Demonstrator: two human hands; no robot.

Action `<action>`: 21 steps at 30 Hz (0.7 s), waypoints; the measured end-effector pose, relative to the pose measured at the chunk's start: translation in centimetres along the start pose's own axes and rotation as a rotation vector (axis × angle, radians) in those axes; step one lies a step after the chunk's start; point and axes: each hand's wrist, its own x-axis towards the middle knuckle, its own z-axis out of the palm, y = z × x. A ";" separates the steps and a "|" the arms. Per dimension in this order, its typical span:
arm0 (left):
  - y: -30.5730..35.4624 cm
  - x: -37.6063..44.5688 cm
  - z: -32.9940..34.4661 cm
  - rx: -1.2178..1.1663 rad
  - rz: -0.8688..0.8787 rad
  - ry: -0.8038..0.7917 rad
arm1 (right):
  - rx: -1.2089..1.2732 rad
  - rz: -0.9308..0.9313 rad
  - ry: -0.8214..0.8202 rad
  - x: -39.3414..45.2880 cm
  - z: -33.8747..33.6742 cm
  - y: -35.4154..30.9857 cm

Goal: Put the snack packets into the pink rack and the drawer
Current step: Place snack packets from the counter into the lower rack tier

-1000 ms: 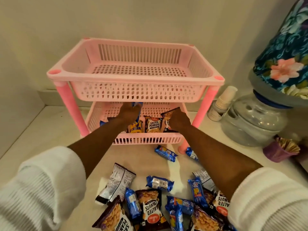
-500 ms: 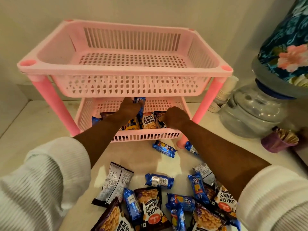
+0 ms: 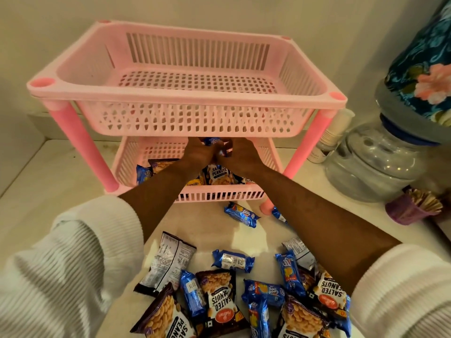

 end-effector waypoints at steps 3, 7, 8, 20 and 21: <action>-0.4 0.3 0.1 -0.114 -0.031 -0.084 | -0.087 0.032 0.094 0.5 0.5 0.7; -1.3 -0.7 -1.2 0.232 0.077 -0.078 | -0.106 0.144 0.168 1.3 1.0 2.5; -1.8 -1.1 -1.9 0.376 0.171 -0.069 | -0.117 0.177 0.187 1.6 0.9 3.1; -5.3 -4.2 -7.5 0.894 0.487 -0.007 | -0.287 0.288 0.103 6.1 0.7 6.0; -5.4 -4.1 -7.5 0.891 0.492 -0.005 | -0.283 0.295 0.089 6.3 0.9 6.1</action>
